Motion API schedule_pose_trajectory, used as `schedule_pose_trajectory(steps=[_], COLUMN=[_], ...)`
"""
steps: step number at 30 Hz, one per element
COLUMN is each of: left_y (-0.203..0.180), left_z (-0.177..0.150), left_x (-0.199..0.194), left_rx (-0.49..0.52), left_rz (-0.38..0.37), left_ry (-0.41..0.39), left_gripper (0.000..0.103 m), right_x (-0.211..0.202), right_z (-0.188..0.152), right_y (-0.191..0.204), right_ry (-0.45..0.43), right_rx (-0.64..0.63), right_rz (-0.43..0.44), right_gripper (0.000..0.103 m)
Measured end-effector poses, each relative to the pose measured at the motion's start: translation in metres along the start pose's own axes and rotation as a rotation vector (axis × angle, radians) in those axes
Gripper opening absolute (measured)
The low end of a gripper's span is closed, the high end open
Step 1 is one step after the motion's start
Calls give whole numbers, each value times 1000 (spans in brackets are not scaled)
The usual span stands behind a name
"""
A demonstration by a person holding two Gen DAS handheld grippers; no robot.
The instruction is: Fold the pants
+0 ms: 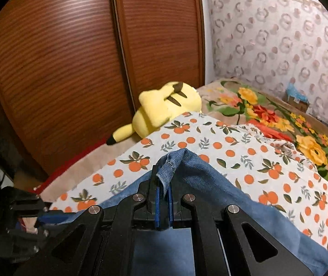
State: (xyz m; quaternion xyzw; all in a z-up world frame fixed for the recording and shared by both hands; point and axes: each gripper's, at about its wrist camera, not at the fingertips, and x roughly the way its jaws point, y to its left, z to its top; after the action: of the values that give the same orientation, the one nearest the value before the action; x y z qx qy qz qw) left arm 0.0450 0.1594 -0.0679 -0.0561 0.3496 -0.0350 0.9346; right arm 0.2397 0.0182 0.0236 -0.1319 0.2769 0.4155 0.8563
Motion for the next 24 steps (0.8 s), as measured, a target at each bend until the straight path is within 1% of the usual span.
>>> schedule_pose_trajectory(steps=[1,2,3,4,6,8,13,16,19,24], left_y=[2,3,5,6,7,7,3,0,1,-5], left_z=[-1,-1,-1,-1,-1,0,0,0,2,10], left_x=[0,-1,-2,-3,-5,-5,-4,-2,-1,-8], left_rx=[-1,-4,-8,-11,-12,-13,-9,1,-11,-8], left_rz=[6,7,3,-2,-1,13,18,12,8,-19], left_ry=[-2,-4,-8,-13,-19,-30,-35,-33,-38,-79], left_gripper=[30,34,41,43,43,43,43,43,43,43], right_x=[5,10,14,16,13,6,-11,-30,-49,-71], right_z=[3,6,9,11,14,11,-7,-20,-42,-90], right_y=[0,-2,-3,-4,-5,1,7,3,-8,-28], right_ry=[8,17,24,28,19,8,-22,-33,-31,0], right_rx=[2,6,9,10,5,-4,-9,9,30,83], right_rz=[0,8,11,11,21,21,5,-18,-45,-131], right_gripper=[5,8,14,18,35,44,46,46,46,46])
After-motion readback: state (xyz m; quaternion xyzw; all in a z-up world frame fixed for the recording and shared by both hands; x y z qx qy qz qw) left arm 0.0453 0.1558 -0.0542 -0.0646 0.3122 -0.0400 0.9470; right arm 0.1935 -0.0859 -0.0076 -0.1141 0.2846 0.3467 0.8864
